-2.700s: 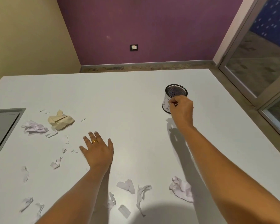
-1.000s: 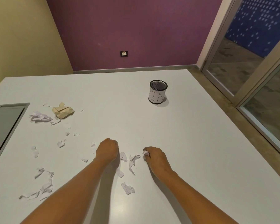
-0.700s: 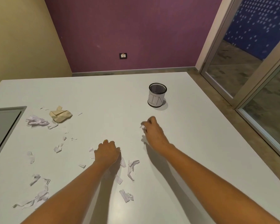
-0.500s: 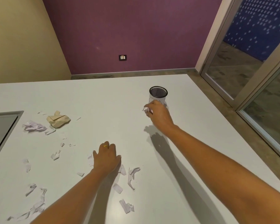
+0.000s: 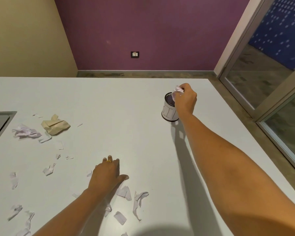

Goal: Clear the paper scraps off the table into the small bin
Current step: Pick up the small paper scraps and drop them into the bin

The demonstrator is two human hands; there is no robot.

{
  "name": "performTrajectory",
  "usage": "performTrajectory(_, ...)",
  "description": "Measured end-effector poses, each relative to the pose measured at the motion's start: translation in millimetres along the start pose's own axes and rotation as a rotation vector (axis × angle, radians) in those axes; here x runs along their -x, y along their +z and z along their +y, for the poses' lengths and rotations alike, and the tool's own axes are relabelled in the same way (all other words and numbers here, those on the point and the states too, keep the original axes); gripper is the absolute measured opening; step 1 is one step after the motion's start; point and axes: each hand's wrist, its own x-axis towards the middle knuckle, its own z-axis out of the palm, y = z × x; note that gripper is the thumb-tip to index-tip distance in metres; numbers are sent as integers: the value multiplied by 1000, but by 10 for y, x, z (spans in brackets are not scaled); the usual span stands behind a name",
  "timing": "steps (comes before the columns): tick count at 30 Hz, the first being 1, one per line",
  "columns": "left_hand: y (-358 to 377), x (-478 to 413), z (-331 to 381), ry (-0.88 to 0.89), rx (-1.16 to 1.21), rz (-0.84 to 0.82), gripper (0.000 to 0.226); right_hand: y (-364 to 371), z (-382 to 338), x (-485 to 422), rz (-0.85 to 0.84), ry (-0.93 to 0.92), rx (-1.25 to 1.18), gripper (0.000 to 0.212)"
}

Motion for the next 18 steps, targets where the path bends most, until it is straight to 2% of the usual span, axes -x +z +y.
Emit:
performTrajectory(5,43,0,-14,6,8,7,59,136,173,-106,-67,70,-2,15)
performTrajectory(9,58,-8,-33,6,18,18,63,215,268,-107,-197,5,156,27)
performTrajectory(11,65,-17,-36,3,24,20,65,228,284,-93,-211,-14,197,29)
performTrajectory(16,115,-17,-39,-8,33,22,69,205,293,28,-236,69,65,29)
performTrajectory(18,122,-13,-40,-8,49,29,68,177,294,122,-228,48,71,34)
